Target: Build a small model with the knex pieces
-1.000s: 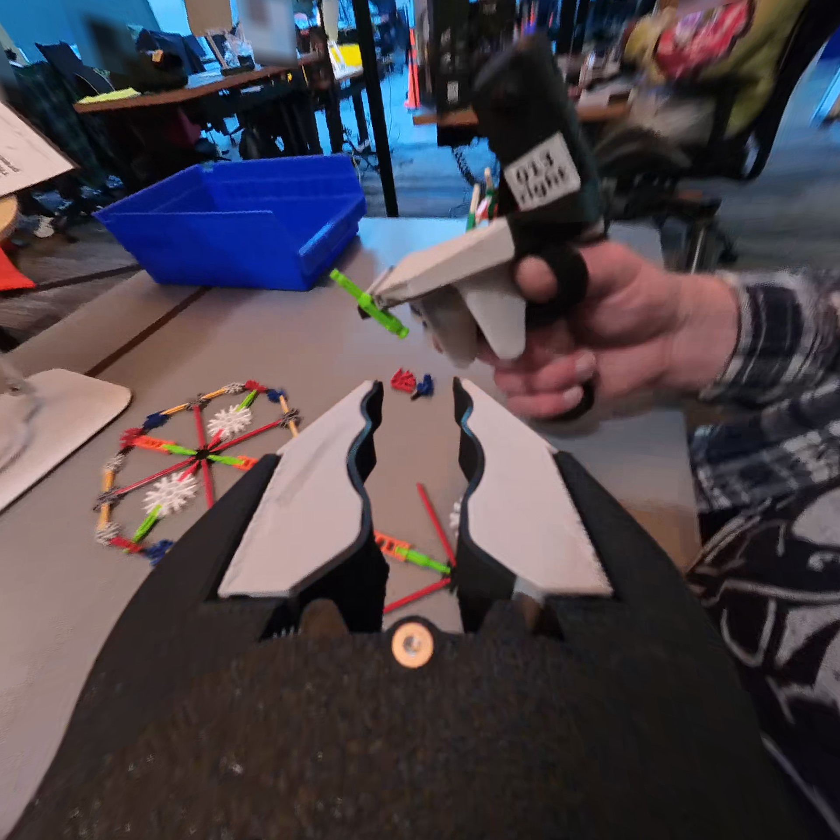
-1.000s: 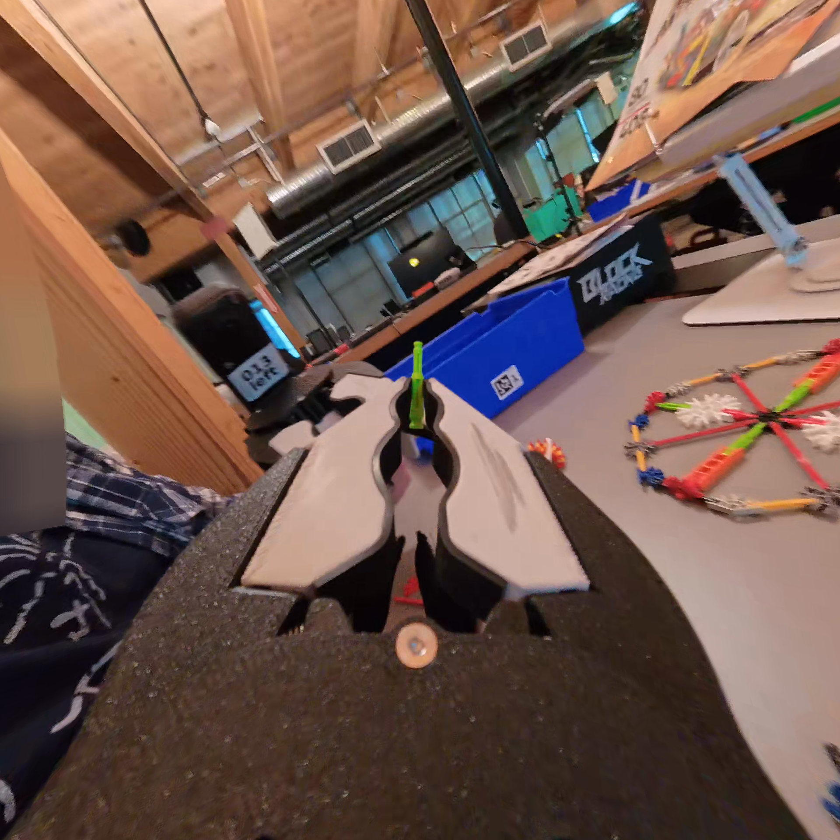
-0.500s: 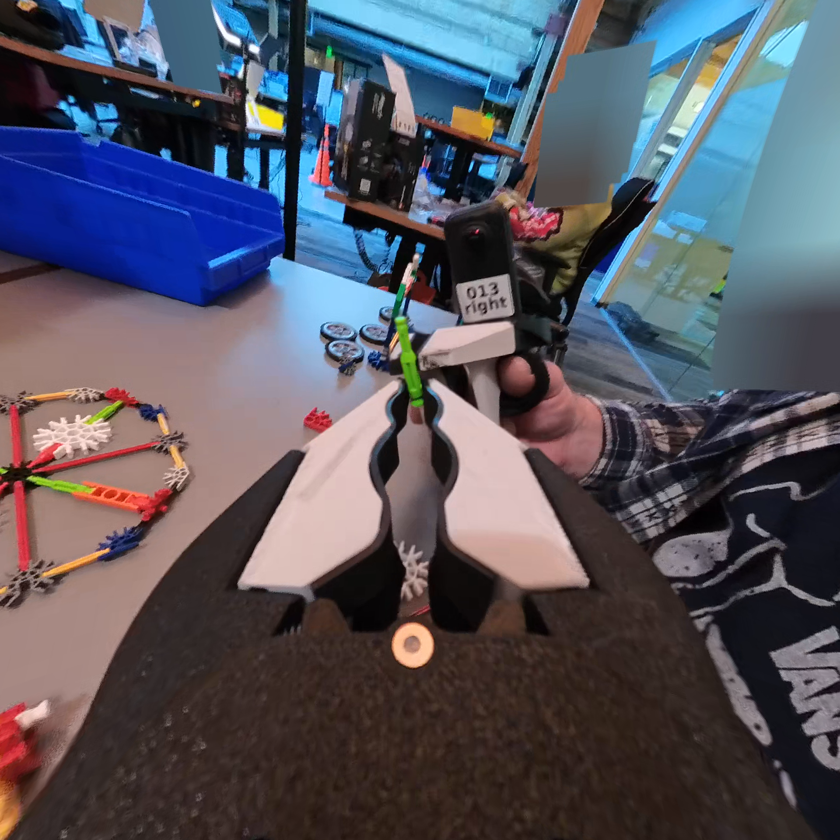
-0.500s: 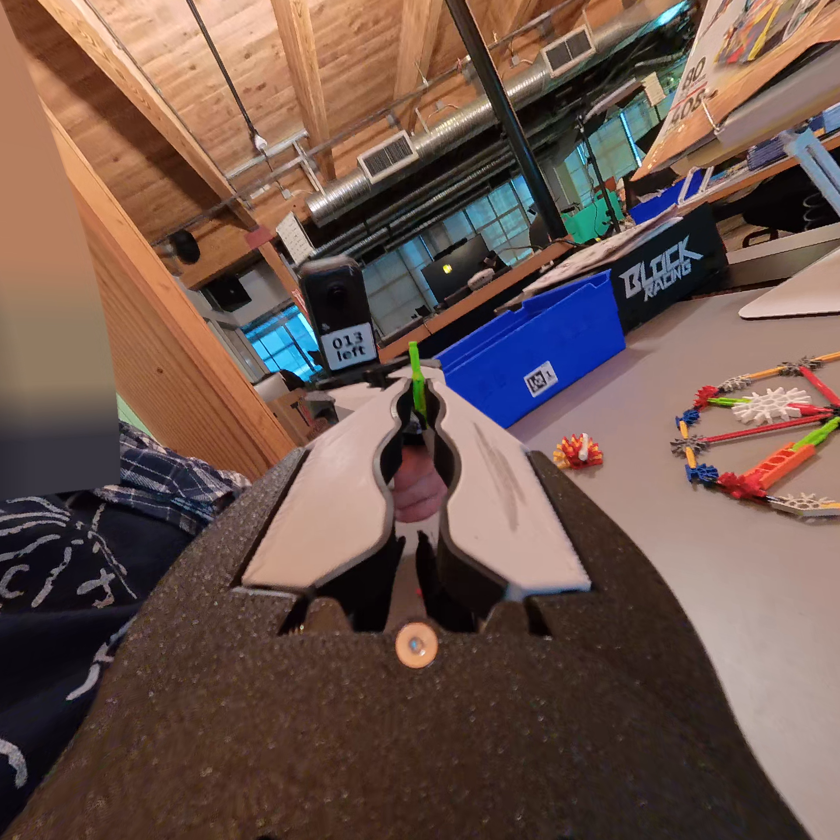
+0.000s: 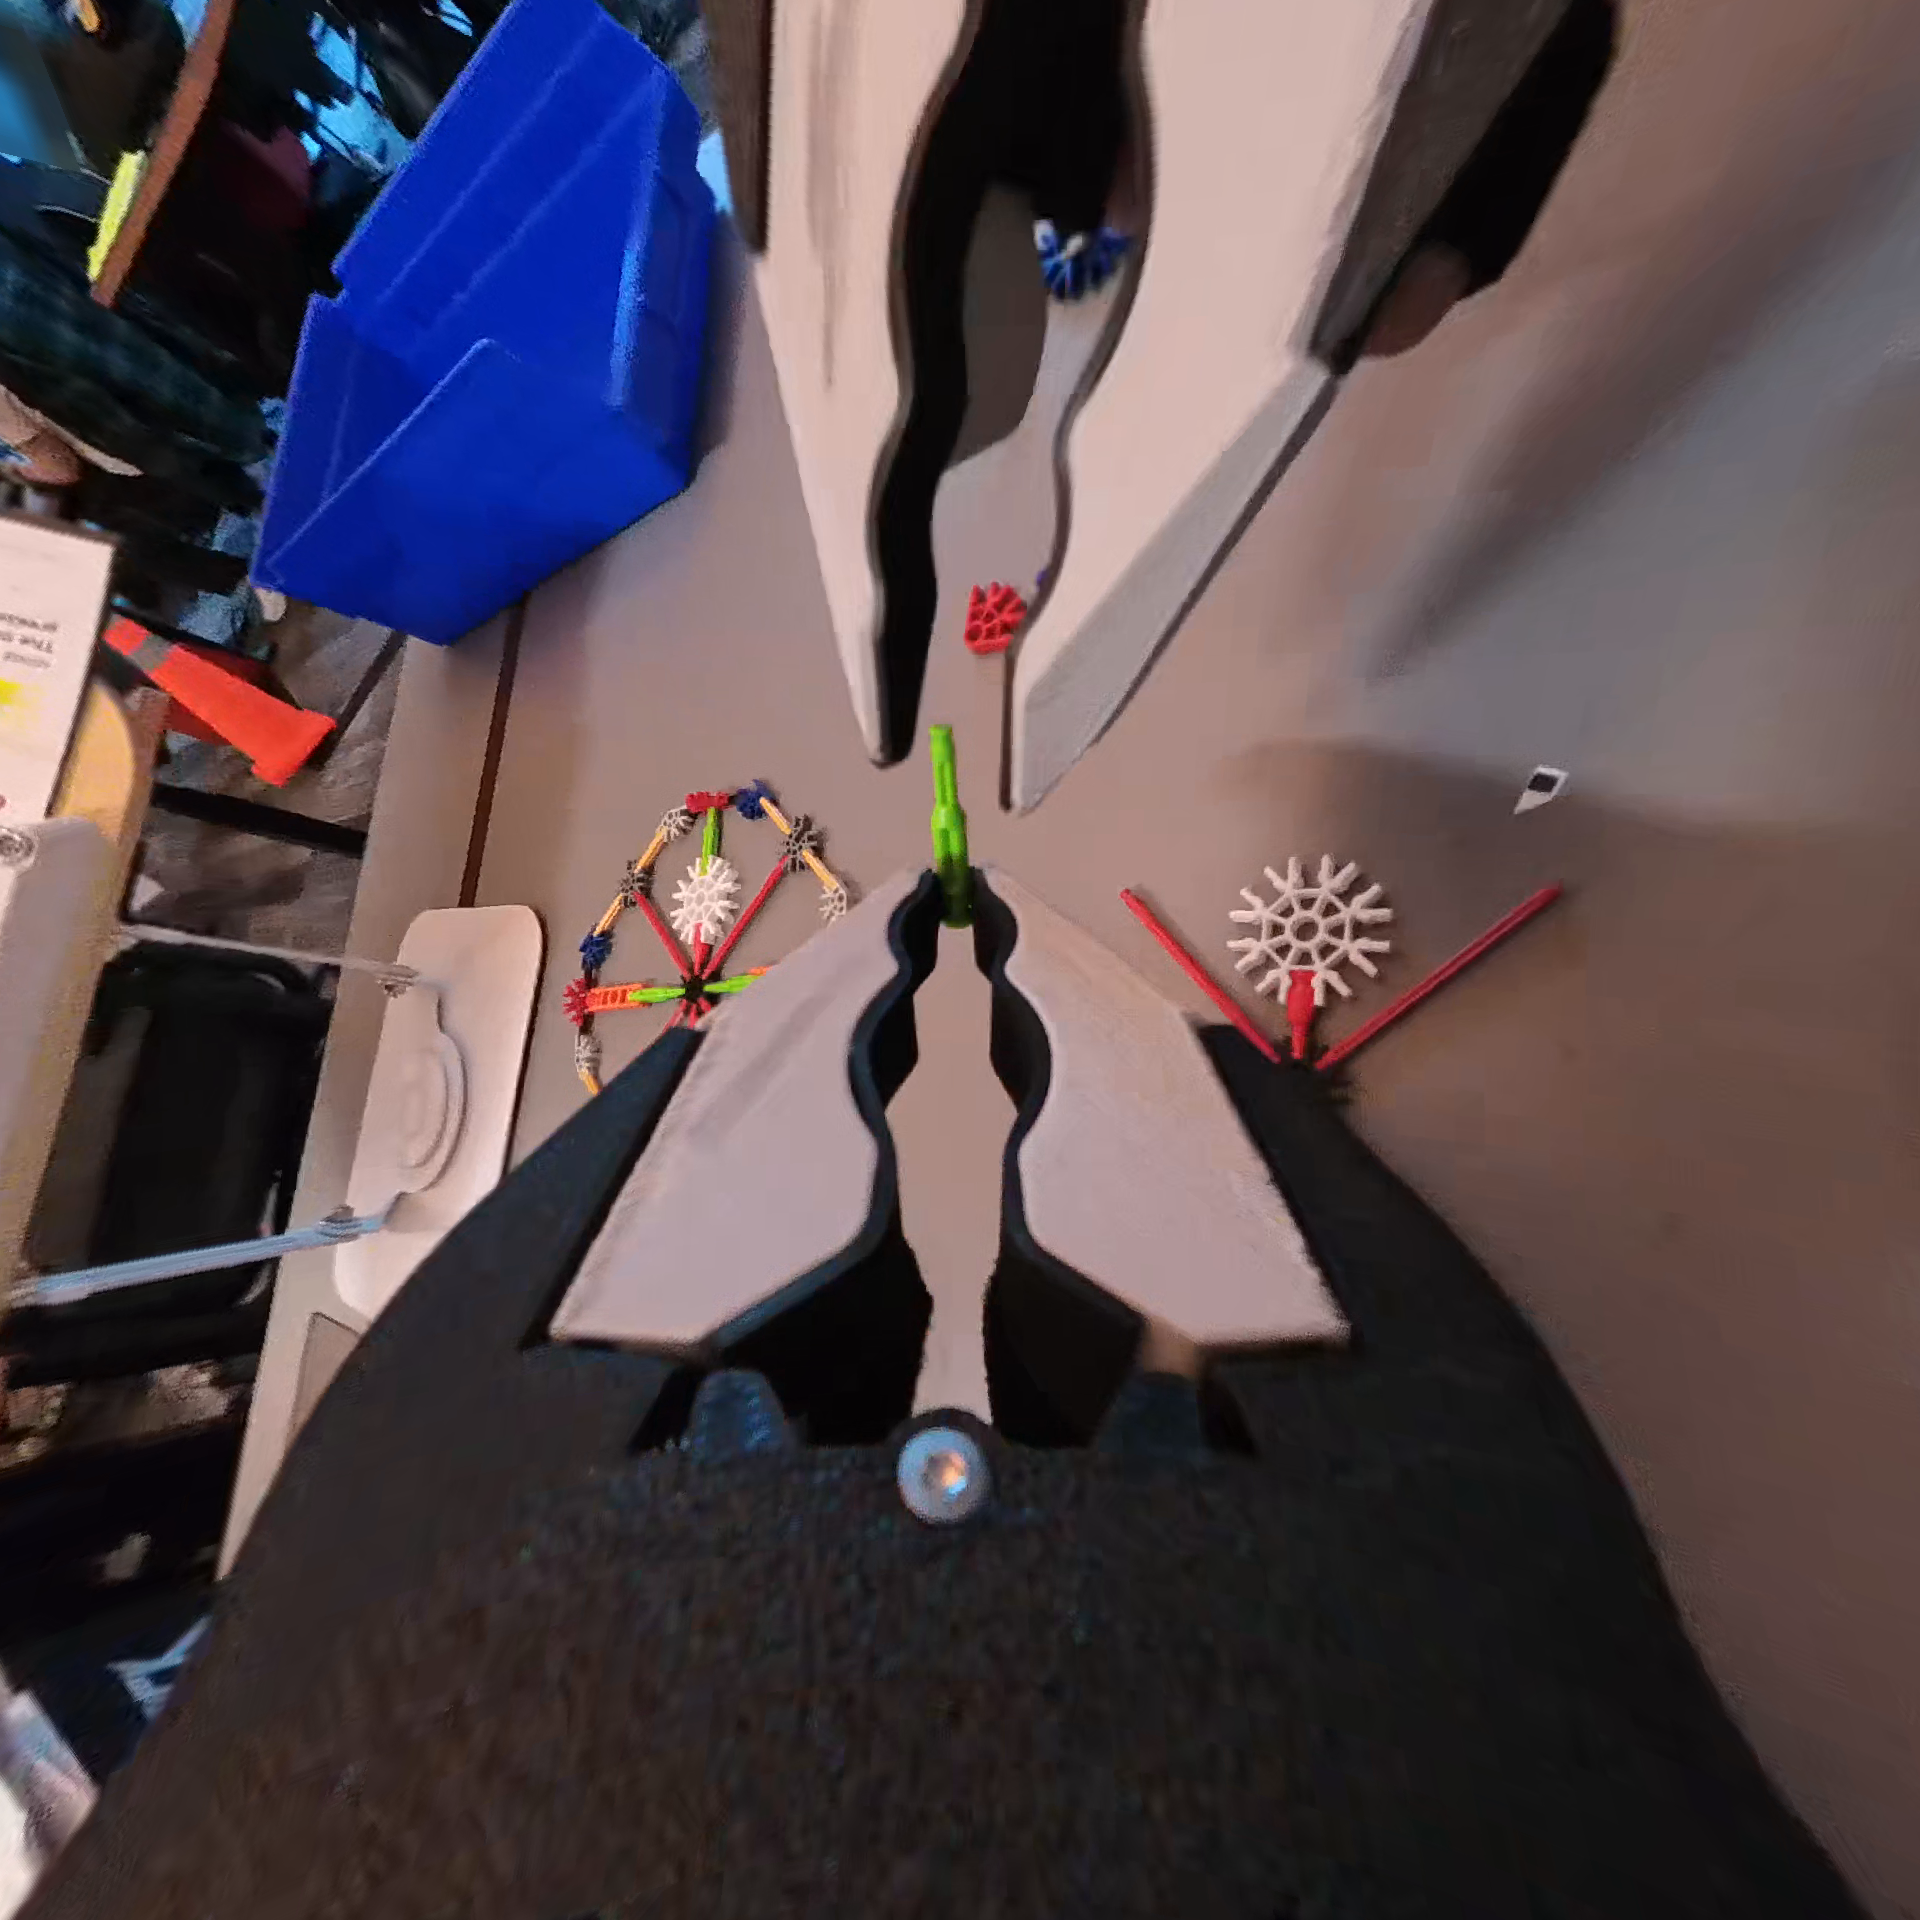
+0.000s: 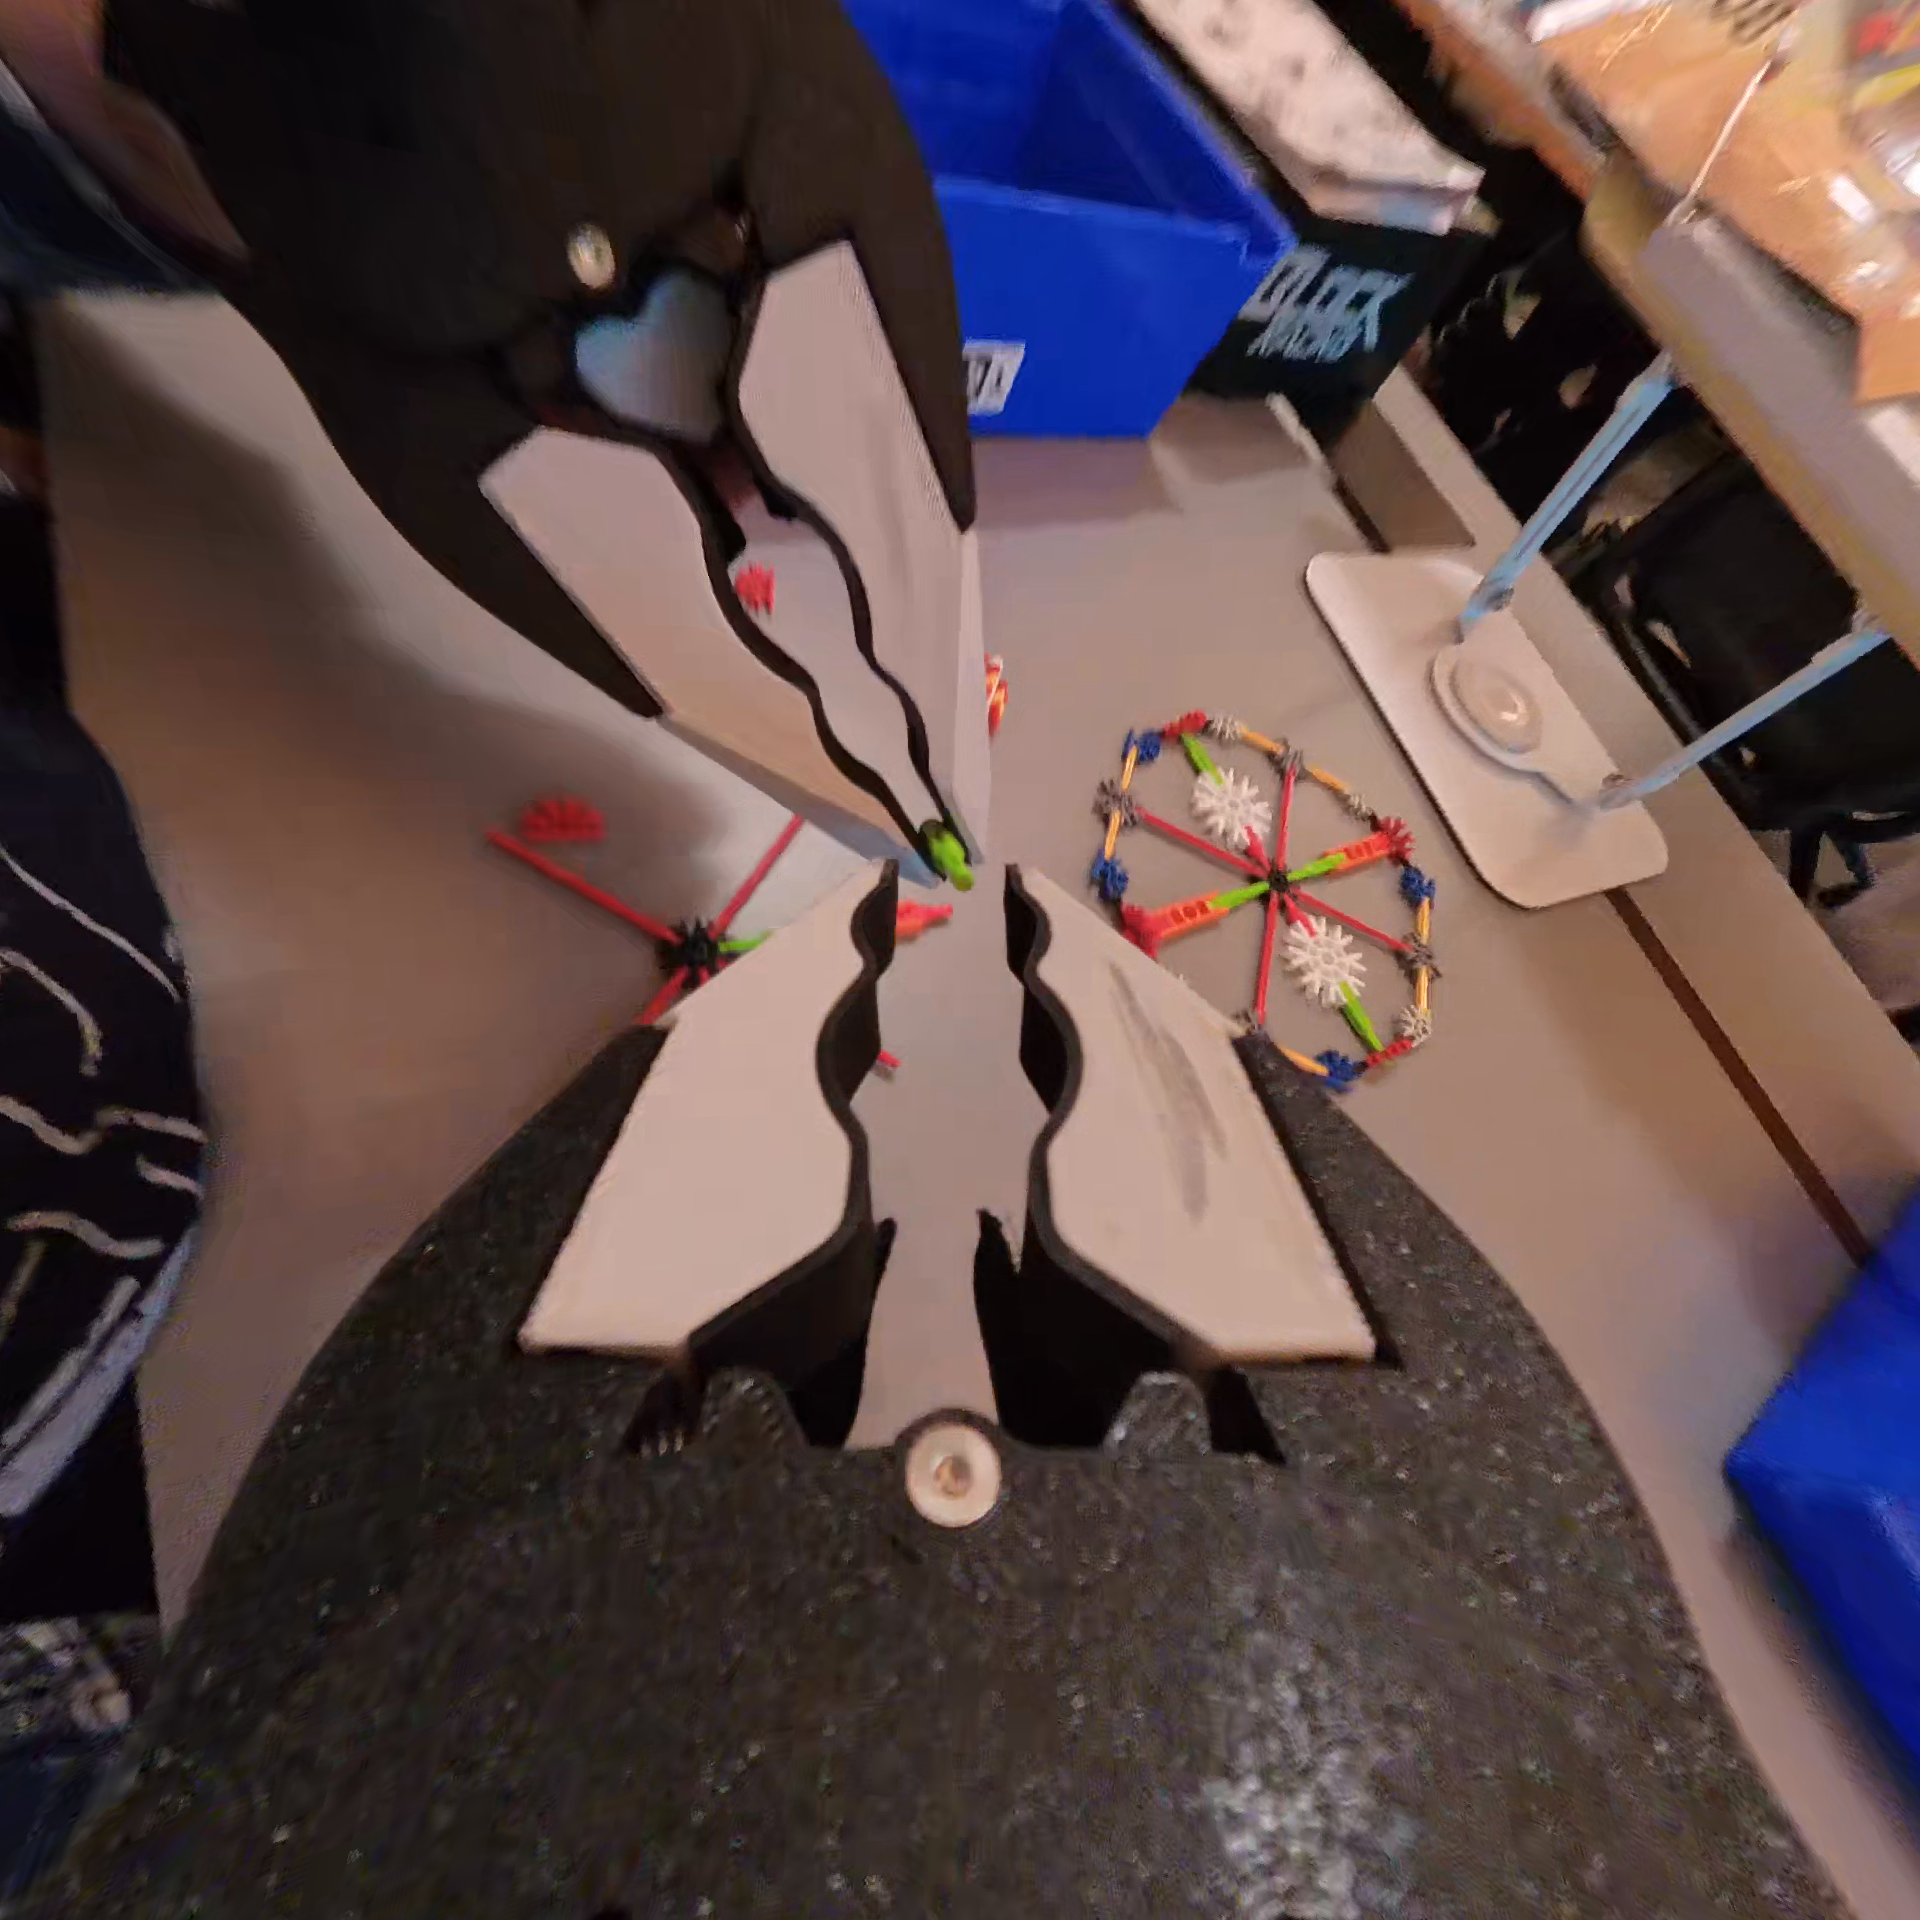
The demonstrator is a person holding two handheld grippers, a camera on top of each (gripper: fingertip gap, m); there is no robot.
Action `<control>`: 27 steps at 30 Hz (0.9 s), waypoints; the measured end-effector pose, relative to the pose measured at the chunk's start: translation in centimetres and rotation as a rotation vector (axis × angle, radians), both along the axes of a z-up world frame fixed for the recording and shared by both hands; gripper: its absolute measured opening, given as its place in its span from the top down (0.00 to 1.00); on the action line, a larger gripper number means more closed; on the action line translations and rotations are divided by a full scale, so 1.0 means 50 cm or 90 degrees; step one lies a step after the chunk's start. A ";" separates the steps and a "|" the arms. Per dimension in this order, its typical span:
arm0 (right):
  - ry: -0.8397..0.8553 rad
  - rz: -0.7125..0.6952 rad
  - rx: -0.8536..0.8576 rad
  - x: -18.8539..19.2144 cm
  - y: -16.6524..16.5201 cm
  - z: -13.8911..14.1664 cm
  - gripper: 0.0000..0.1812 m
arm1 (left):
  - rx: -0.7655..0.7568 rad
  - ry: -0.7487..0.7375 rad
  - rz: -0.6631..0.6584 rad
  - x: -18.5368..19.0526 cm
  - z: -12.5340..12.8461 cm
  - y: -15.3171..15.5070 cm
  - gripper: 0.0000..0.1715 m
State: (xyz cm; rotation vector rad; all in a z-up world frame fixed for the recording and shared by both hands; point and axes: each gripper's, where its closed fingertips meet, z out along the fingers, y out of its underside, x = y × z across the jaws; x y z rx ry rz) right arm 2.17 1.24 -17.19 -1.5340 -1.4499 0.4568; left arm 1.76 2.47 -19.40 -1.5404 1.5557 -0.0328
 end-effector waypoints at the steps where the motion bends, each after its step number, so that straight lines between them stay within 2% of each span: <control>1: -0.024 -0.001 0.006 0.001 0.004 -0.011 0.92 | 0.009 0.009 -0.003 0.001 -0.002 0.000 0.97; 3: -0.038 0.000 0.013 0.000 0.006 -0.020 0.97 | 0.026 0.034 -0.005 0.000 -0.008 0.001 0.97; 10: -0.032 0.009 -0.028 0.009 -0.003 -0.035 0.99 | 0.022 0.038 -0.019 0.012 -0.022 -0.003 0.97; 12: -0.015 0.006 -0.065 0.018 -0.006 -0.038 0.99 | 0.007 0.025 -0.021 0.017 -0.026 -0.005 0.97; 15: 0.028 0.003 -0.144 0.038 -0.015 -0.047 0.99 | -0.042 0.029 -0.022 0.007 -0.052 -0.014 0.88; 20: 0.051 0.011 -0.302 0.068 -0.055 -0.117 0.99 | -0.157 0.018 -0.072 0.006 -0.103 -0.072 0.89; 23: 0.054 0.006 -0.356 0.073 -0.066 -0.148 0.99 | -0.180 0.046 -0.082 0.002 -0.139 -0.087 0.90; 27: 0.037 0.006 -0.401 0.067 -0.074 -0.176 0.99 | -0.199 0.046 -0.089 0.008 -0.156 -0.096 0.90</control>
